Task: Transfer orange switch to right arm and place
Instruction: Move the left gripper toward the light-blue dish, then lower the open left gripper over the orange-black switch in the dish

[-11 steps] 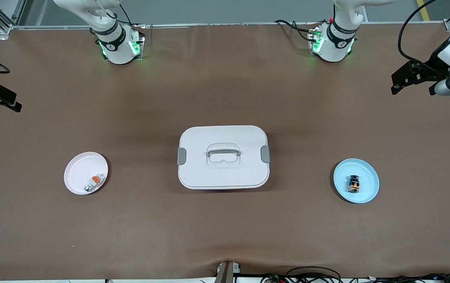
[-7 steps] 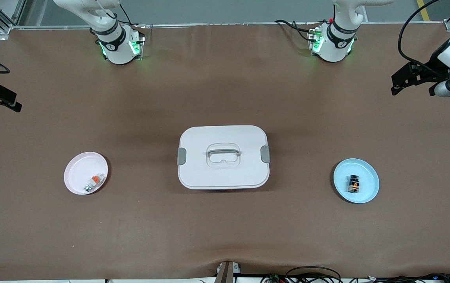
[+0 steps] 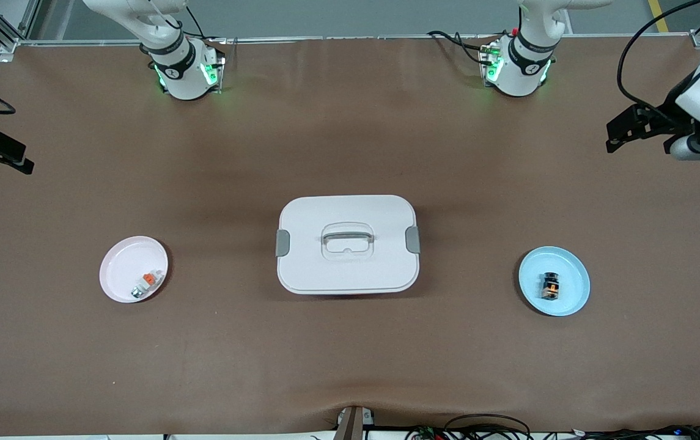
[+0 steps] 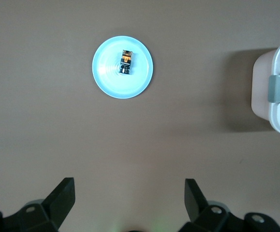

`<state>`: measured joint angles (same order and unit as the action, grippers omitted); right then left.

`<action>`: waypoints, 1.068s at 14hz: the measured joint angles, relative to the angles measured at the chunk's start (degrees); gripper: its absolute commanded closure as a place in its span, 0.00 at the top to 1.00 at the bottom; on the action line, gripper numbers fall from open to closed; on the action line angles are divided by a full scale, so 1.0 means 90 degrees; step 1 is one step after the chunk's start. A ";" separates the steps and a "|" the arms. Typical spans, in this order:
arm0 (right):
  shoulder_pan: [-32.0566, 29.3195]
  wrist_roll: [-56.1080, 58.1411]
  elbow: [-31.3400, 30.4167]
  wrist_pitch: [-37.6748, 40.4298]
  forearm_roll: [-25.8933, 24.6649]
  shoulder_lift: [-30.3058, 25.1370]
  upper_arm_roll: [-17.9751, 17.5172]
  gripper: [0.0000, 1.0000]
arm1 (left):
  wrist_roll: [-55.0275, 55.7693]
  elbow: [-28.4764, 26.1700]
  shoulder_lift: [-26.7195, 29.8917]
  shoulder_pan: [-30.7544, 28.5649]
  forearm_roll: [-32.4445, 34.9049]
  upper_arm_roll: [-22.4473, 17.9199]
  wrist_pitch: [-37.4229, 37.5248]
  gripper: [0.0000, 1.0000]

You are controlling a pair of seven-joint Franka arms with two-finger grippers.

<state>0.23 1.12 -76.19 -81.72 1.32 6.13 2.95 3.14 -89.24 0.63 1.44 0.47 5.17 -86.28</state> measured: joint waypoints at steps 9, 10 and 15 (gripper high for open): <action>0.0000 0.0000 0.0000 0.0000 0.0001 0.0002 -0.0001 1.00 | -0.2679 -0.0993 -0.0688 -0.0112 0.0000 -0.0015 -0.1897 1.00; 0.0000 0.0000 0.0000 0.0000 0.0001 0.0002 -0.0001 1.00 | -0.3037 -0.1218 -0.0759 -0.0178 0.0000 -0.0016 -0.2237 1.00; 0.0000 0.0000 -0.0001 0.0000 0.0001 0.0005 0.0000 1.00 | -0.4942 -0.1813 -0.1391 -0.0289 0.0000 -0.0021 -0.3428 1.00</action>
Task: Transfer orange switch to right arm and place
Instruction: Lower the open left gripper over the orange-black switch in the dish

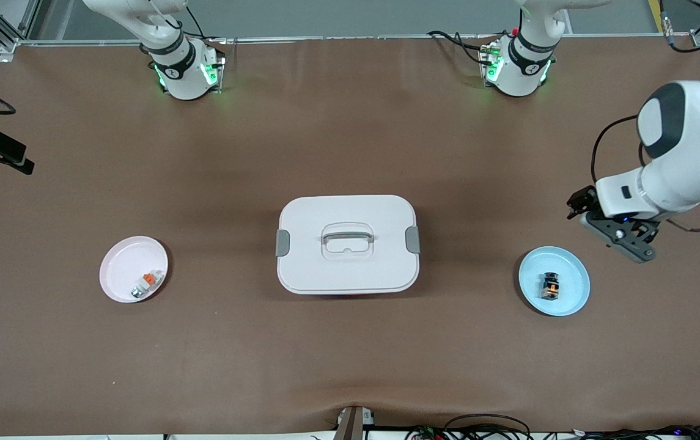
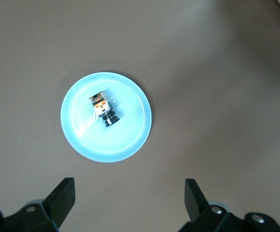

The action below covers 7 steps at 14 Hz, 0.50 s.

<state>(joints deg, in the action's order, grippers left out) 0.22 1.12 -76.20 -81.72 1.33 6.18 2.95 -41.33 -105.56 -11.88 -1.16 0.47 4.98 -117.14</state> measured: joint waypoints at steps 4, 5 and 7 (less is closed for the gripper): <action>-0.0003 0.0000 0.0000 0.0000 0.0000 0.0003 0.0002 1.00 | -0.1914 -0.0014 -0.0794 -0.0180 0.0000 -0.0002 -0.0991 1.00; -0.0005 0.0000 0.0000 0.0000 0.0000 0.0004 0.0002 1.00 | -0.2435 -0.0010 -0.1002 -0.0213 0.0000 -0.0002 -0.1246 1.00; -0.0007 0.0000 0.0000 0.0000 0.0000 0.0005 0.0002 1.00 | -0.3390 0.0015 -0.1346 -0.0226 0.0000 -0.0001 -0.1675 1.00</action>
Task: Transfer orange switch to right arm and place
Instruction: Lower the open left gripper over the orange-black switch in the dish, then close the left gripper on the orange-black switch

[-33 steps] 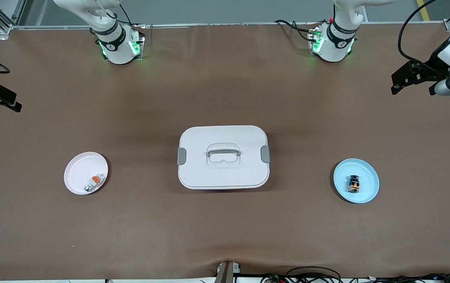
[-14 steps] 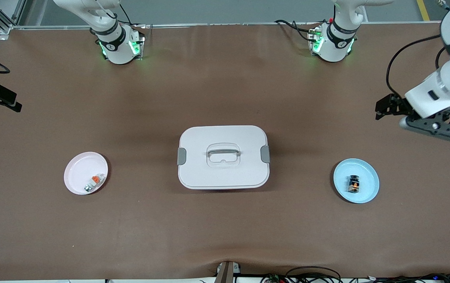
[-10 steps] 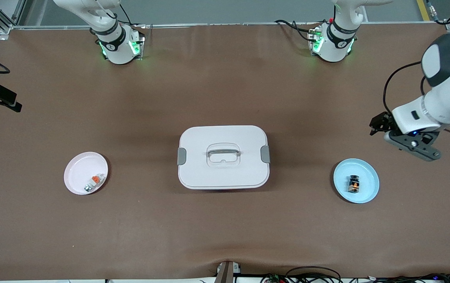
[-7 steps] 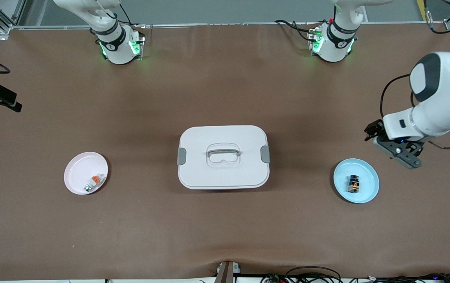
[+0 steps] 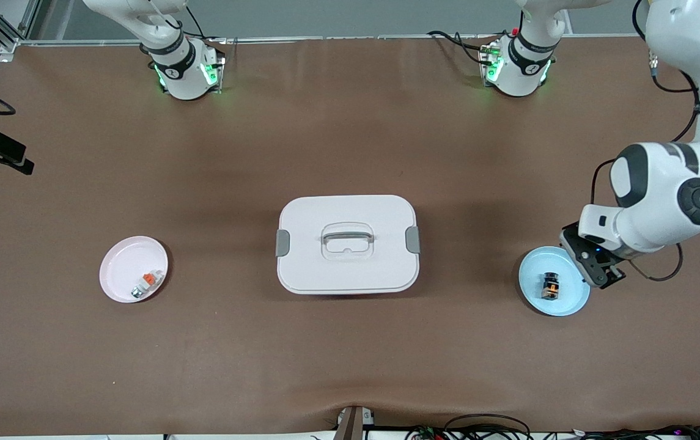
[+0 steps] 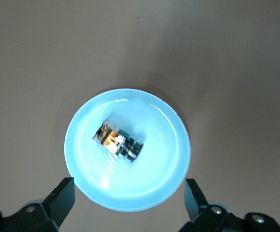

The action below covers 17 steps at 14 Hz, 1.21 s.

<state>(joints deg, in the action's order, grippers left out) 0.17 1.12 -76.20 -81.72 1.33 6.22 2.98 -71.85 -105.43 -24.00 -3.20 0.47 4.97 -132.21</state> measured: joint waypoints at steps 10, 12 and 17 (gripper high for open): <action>-0.0023 0.0000 0.0000 0.0000 0.0000 0.0001 0.0001 1.00 | -0.3469 0.0599 -0.1167 0.0012 0.0000 0.0012 -0.0363 1.00; -0.0024 0.0000 0.0000 0.0000 0.0000 0.0001 0.0001 1.00 | -0.3627 0.0609 -0.1250 0.0011 0.0000 0.0010 -0.0375 1.00; -0.0025 0.0000 0.0000 0.0000 0.0000 0.0001 0.0001 1.00 | -0.3477 0.0641 -0.1355 -0.0061 0.0000 -0.0007 -0.0526 1.00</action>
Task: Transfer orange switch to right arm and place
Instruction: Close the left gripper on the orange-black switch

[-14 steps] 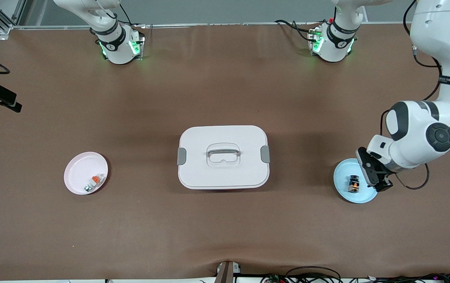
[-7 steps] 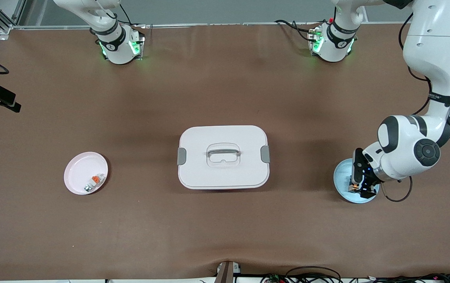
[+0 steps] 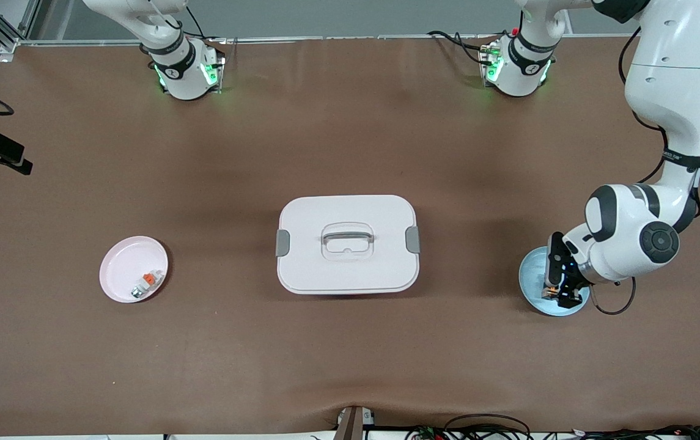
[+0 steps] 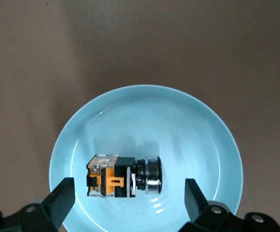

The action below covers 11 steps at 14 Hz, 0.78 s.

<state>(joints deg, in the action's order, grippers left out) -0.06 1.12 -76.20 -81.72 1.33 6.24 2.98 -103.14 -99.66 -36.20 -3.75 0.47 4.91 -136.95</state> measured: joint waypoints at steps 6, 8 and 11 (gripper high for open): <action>-0.0002 0.0000 0.0000 0.0000 0.0000 0.0000 0.0000 1.00 | 0.0000 0.0080 -0.0302 -0.0028 0.0000 -0.0001 -0.0385 1.00; -0.0002 0.0000 0.0000 0.0000 0.0000 0.0000 0.0000 1.00 | -0.0003 0.0085 -0.0331 -0.0037 0.0000 -0.0002 -0.0389 1.00; -0.0002 0.0000 0.0000 0.0000 0.0000 0.0000 0.0000 1.00 | -0.0009 0.0085 -0.0336 -0.0049 0.0000 -0.0003 -0.0389 1.00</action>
<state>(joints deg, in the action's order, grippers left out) -0.07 1.12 -76.20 -81.72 1.33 6.24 2.98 -103.22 -98.89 -39.22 -4.18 0.47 4.89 -140.44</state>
